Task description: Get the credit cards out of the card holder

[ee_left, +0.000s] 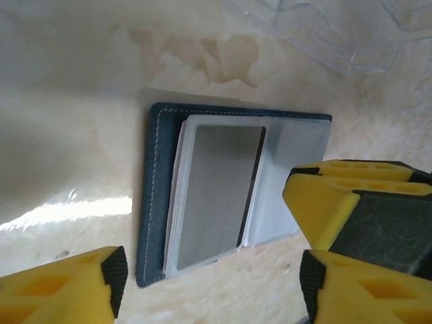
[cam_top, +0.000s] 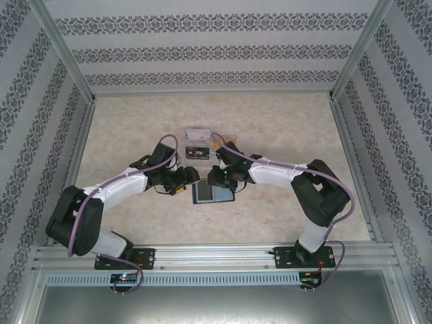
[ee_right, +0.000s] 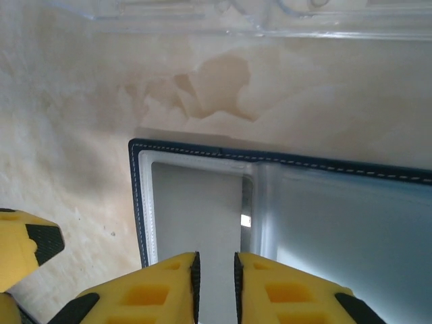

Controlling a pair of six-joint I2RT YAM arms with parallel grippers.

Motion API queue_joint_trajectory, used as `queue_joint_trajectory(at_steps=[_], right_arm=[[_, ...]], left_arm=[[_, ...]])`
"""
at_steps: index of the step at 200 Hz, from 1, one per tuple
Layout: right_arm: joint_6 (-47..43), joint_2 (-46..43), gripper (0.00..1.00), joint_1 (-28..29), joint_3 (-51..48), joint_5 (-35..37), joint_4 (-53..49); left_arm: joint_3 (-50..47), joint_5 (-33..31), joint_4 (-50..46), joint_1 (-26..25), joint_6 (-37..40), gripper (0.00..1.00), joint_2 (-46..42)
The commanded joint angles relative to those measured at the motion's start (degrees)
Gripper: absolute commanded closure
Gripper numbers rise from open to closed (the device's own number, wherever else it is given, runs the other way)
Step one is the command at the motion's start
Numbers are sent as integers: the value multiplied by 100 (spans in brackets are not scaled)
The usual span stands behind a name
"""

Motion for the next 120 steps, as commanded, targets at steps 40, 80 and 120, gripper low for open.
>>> queue_joint_trajectory(at_steps=[40,80,120], right_arm=[[206,291,81,-97,-88,-184,178],[250,336,82,-99,-131,-180,200],[236,361,82,-124,-149,-159,175]], left_arm=[[472,-77,269,-306,-127,58,594],[741,-161,-43,-338,134,70,1007],[892,-223,-231,-336,289,75,1308]])
